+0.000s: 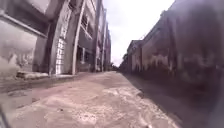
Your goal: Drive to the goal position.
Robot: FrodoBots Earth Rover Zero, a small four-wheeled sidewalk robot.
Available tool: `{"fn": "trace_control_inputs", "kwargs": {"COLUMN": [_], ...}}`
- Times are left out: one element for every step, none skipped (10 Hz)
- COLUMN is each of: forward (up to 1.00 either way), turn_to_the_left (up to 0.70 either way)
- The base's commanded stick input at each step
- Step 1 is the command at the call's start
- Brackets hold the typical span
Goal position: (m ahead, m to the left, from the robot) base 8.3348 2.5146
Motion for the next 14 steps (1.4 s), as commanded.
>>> {"fn": "trace_control_inputs", "kwargs": {"forward": [0.6,0.6,0.6,0.6,0.6,0.6,0.6,0.6,0.6,0.6,0.6,0.6,0.6,0.6], "turn_to_the_left": [0.0,0.0,0.0,0.0,0.0,0.0,0.0,0.0,0.0,0.0,0.0,0.0,0.0,0.0]}}
